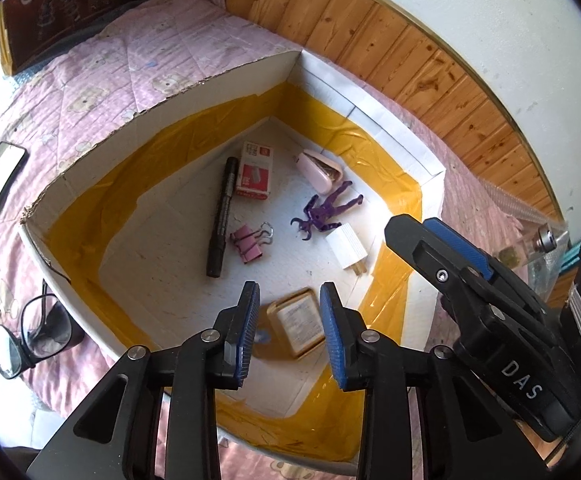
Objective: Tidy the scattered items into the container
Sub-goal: 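Open the left gripper to drop the tube while the right releases the gold tin, then move the left gripper to the green tape roll while the right reaches the cream tissue pack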
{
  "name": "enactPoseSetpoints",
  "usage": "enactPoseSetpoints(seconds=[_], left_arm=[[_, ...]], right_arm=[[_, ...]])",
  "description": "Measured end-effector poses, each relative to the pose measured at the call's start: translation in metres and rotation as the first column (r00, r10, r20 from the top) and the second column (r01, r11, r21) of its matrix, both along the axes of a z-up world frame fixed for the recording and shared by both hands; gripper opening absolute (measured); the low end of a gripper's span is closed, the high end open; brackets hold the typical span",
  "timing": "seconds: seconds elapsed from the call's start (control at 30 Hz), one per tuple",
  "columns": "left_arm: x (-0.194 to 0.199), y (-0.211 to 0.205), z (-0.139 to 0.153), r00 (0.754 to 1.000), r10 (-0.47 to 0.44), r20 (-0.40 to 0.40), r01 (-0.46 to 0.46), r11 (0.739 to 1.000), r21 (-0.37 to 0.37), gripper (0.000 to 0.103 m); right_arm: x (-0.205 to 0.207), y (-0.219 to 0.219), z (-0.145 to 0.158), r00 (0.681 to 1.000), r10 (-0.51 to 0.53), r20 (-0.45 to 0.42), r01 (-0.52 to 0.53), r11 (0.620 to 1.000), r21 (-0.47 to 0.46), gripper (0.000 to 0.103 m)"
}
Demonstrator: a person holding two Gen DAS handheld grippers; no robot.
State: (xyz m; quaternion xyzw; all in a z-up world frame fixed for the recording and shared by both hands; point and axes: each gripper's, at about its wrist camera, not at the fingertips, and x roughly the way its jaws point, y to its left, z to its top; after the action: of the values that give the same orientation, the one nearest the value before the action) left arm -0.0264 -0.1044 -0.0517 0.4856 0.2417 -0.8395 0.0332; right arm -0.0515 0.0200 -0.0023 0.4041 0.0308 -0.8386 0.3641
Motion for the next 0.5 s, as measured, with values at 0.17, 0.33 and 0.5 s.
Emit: enactPoseSetpoints(seconds=[0.17,0.33,0.5], left_arm=[[0.005,0.001,0.005,1.000,0.024,-0.017,-0.024,1.000,-0.012,0.036],[0.012,0.012,0.017,0.998,0.024,-0.058,-0.030,0.994,-0.106,0.036],[0.019,0.028,0.026,0.996,-0.004,-0.092,-0.016,0.978,-0.209,0.037]], right_arm=[[0.009,0.006,0.010,1.000,0.005,0.002,-0.005,1.000,-0.030,0.053],[0.018,0.014,0.019,1.000,0.014,0.000,-0.014,0.998,-0.054,0.053],[0.029,0.025,0.028,1.000,0.027,-0.003,-0.027,0.996,-0.086,0.053]])
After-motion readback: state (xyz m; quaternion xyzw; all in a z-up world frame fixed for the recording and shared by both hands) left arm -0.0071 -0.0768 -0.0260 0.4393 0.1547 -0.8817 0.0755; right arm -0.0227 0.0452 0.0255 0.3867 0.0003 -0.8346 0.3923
